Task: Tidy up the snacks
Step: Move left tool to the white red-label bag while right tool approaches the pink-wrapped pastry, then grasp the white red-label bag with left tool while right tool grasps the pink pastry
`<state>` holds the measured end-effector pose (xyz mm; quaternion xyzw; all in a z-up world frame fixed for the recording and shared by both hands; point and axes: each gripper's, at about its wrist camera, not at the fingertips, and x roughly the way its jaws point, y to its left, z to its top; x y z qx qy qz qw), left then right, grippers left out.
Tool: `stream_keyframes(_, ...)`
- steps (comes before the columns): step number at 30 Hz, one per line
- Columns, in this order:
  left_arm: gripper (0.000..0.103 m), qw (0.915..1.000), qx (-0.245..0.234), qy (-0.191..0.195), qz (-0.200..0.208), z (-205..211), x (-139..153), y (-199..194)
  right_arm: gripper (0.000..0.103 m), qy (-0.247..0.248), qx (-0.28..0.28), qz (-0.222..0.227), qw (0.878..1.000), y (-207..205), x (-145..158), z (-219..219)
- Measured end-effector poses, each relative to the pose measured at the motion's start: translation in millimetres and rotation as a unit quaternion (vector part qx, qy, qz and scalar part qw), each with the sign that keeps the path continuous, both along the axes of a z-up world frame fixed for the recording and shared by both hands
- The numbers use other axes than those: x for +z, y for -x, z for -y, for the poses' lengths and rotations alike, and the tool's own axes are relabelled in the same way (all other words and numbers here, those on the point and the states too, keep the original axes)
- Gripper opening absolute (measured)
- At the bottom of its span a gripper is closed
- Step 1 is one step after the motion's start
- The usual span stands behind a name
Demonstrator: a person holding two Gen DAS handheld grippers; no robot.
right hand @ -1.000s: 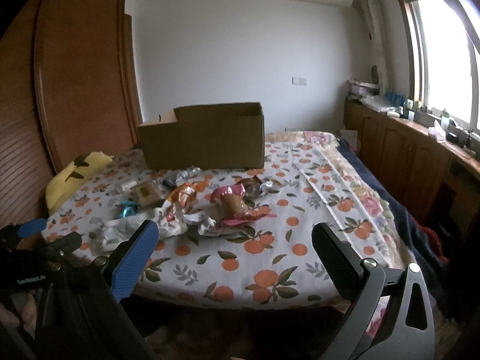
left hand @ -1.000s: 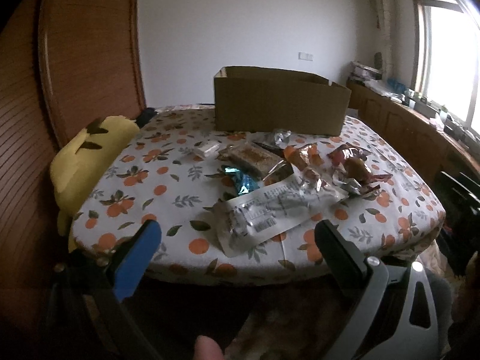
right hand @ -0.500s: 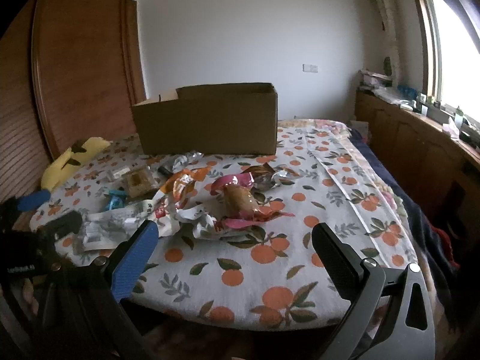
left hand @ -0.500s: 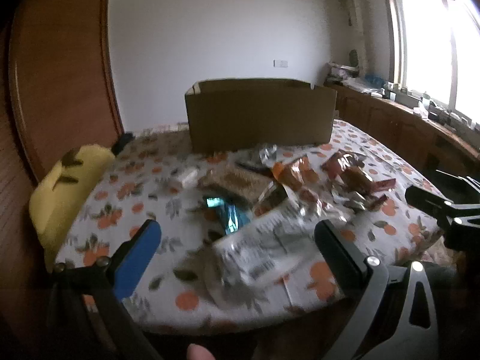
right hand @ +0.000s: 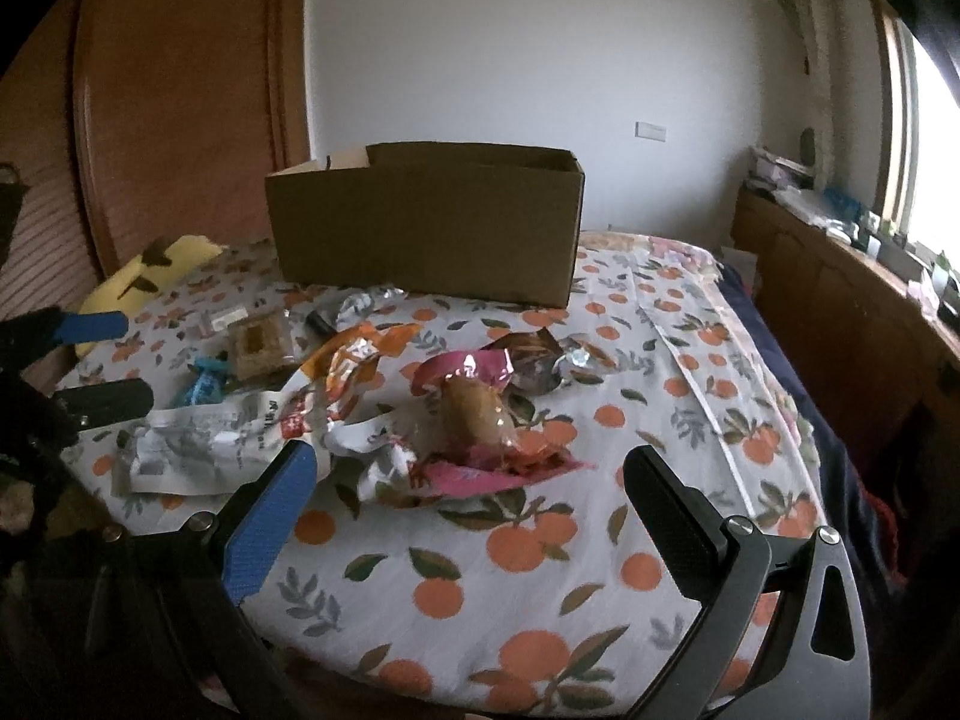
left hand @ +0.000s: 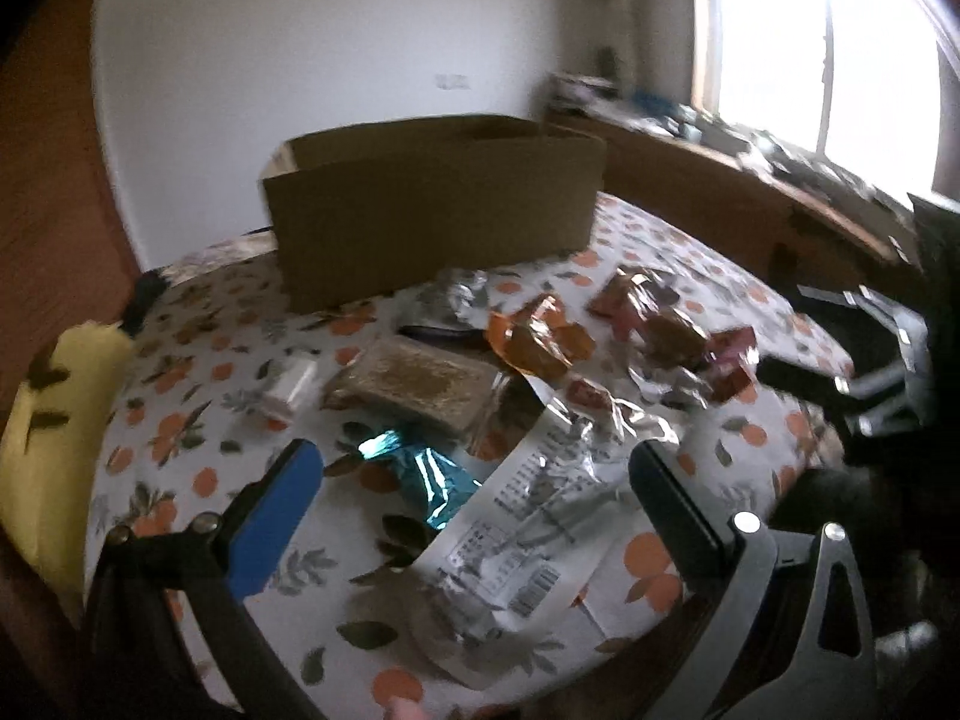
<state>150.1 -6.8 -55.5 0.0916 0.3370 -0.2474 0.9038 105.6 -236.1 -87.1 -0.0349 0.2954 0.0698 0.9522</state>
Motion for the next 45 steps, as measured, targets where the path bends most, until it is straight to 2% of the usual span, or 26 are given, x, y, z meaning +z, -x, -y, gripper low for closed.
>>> stream_keyframes(3, 0.103, 0.999, -0.03, -0.032, 0.011, 7.5, -1.5, -4.1, 0.103, 0.001, 0.008, -0.008, 1.0, -7.9, 1.2, 3.1)
stream_keyframes(11, 0.103, 0.9901, -0.111, -0.05, -0.069, 30.8, -20.8, -27.3, 0.103, 0.016, 0.022, -0.025, 0.999, -28.7, 3.0, 5.4)
stream_keyframes(20, 0.103, 0.9798, -0.143, -0.108, -0.088, 54.6, -35.9, -32.3, 0.103, 0.036, 0.029, -0.031, 0.998, -39.8, 1.4, 9.0)
stream_keyframes(25, 0.103, 0.9748, -0.147, -0.133, -0.102, 63.5, -47.3, -37.0, 0.103, 0.033, 0.041, -0.058, 0.997, -52.2, -2.2, 14.9)
stream_keyframes(29, 0.098, 0.9752, -0.146, -0.119, -0.115, 58.7, -51.7, -37.9, 0.103, 0.029, 0.047, -0.065, 0.996, -55.6, -3.1, 16.3)
stream_keyframes(31, 0.082, 0.9753, -0.154, -0.098, -0.125, 55.1, -51.6, -36.2, 0.103, 0.021, 0.058, -0.075, 0.995, -59.6, -5.7, 16.9)
stream_keyframes(34, 0.066, 0.9787, -0.143, -0.082, -0.122, 47.3, -49.5, -33.8, 0.103, 0.007, 0.074, -0.097, 0.993, -68.1, -9.8, 17.4)
stream_keyframes(40, 0.065, 0.9814, -0.133, -0.024, -0.136, 27.2, -45.8, -32.9, 0.102, -0.016, 0.109, -0.145, 0.983, -91.3, -15.3, 16.1)
stream_keyframes(45, 0.065, 0.9842, -0.121, 0.008, -0.13, 17.3, -40.1, -31.9, 0.089, -0.027, 0.125, -0.174, 0.976, -105.5, -21.2, 11.0)
